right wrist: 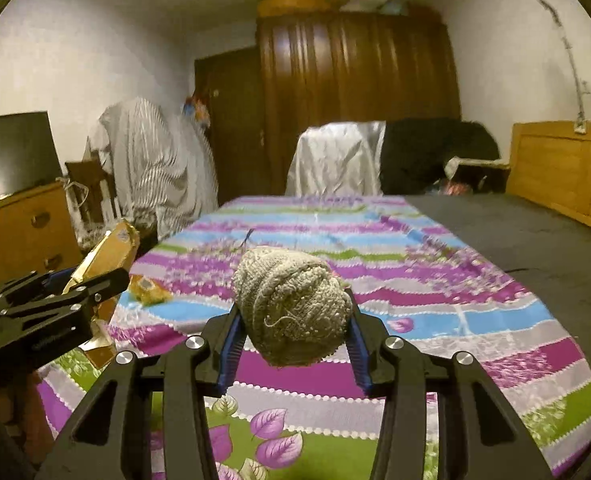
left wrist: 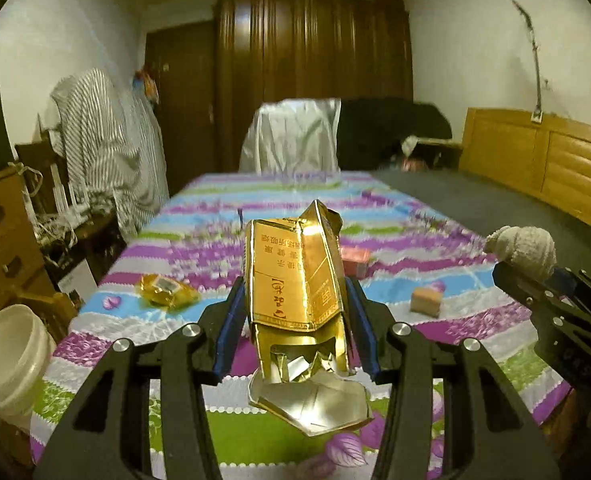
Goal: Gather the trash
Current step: 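Carry the gold box and yarn ball in both tools over the white bin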
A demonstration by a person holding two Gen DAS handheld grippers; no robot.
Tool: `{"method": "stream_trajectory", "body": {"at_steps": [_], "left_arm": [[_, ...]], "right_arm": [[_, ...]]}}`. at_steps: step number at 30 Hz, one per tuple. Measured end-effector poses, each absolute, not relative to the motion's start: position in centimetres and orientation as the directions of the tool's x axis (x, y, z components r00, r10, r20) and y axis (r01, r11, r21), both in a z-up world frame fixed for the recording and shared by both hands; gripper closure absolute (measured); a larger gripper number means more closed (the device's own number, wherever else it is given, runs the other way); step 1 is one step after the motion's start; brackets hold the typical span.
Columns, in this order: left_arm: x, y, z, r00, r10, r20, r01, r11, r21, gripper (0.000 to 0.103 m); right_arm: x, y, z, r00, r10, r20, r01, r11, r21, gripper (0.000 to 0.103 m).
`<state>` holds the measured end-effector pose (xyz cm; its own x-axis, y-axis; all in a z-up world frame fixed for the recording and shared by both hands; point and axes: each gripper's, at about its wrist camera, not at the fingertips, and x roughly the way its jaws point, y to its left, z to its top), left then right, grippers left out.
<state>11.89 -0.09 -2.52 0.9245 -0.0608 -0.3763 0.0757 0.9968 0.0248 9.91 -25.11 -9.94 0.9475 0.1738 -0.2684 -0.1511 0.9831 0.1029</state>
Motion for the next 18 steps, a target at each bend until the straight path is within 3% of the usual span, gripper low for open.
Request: {"method": "stream_trajectory", "body": {"at_steps": [7,18], "left_arm": [[8.7,-0.5,-1.2,0.952,-0.074,-0.296,0.083,0.996,0.020,0.056],[6.5,-0.6,-0.3,0.967,-0.072,-0.246,0.081,0.996,0.024,0.056]], "right_arm": [[4.4,-24.9,-8.3,0.973,0.128,-0.189,-0.119,0.991,0.062,0.057],[1.6,-25.3,-6.6,0.982,0.109,-0.152,-0.101,0.993,0.062,0.056]]}}
